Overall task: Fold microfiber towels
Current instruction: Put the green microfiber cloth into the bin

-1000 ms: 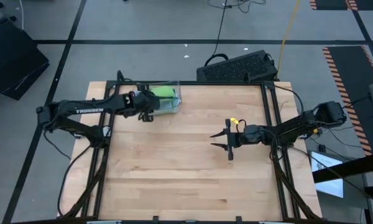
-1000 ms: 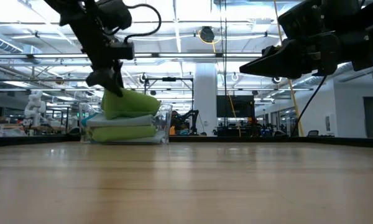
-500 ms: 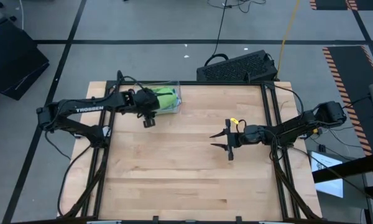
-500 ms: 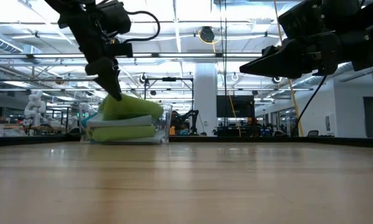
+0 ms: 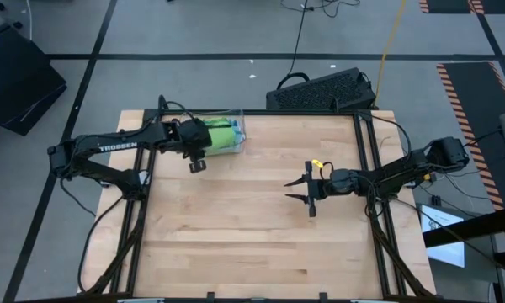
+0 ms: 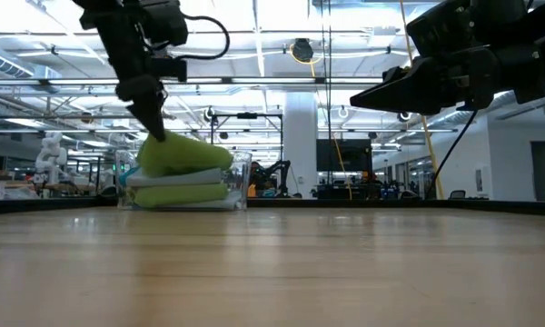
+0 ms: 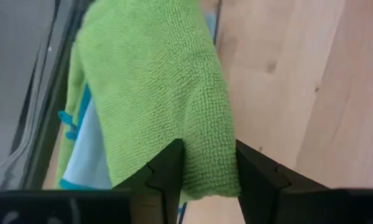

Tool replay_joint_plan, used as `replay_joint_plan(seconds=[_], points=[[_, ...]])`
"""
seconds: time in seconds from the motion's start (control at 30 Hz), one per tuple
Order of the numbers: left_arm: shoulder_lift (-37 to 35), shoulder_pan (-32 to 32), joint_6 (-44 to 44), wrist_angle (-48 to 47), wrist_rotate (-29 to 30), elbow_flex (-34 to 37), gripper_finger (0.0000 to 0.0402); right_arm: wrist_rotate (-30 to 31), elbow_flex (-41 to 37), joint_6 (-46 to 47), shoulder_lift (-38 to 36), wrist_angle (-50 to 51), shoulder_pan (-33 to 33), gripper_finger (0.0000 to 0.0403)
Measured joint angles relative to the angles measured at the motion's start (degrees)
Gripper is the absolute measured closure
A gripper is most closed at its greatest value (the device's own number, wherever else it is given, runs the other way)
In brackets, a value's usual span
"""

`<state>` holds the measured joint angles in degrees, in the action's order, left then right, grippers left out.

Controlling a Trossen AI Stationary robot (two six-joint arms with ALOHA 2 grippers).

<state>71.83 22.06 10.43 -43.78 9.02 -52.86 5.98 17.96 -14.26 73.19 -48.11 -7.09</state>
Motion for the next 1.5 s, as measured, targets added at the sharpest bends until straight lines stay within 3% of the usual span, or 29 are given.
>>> replay_joint_plan(seconds=[0.2, 0.4, 0.6, 0.83, 1.03, 1.23, 1.37, 1.5], points=[[0.0, 0.9, -2.6, -3.2, -0.2, -5.1, 0.0274, 0.0, 0.0, 0.0, 0.0, 0.0, 0.0, 0.0271], [0.5, 2.1, -6.6, -2.9, -0.2, -3.3, 0.0265, 0.0, 0.0, 0.1, 0.0, 0.4, 0.0, 0.0271], [0.7, 1.1, -8.6, -2.6, 0.3, 0.5, 0.0189, 0.0, 0.0, 0.1, 0.0, 0.4, 0.0, 0.0271], [-2.5, -1.4, -9.3, -3.7, -0.3, -3.3, 0.013, 0.0, 0.0, 0.1, 0.0, 0.4, 0.0, 0.0271], [-4.9, 0.7, -11.0, 0.8, -0.5, -4.0, 0.0146, 0.0, 0.0, 0.1, 0.0, 0.4, 0.0, 0.0271], [0.3, 1.7, -16.3, -0.3, -7.5, -3.8, 0.0188, 0.0, 0.0, 0.3, 0.0, 0.5, 0.0, 0.0271], [4.5, 1.1, -16.8, -1.7, -0.3, -3.8, 0.0197, 0.0, 0.0, 0.3, 0.0, 0.8, 0.0, 0.0271], [8.1, 1.1, -17.5, -0.9, 1.3, -3.8, 0.0175, 0.0, 0.0, 0.3, 0.0, 0.8, 0.0, 0.0271]])
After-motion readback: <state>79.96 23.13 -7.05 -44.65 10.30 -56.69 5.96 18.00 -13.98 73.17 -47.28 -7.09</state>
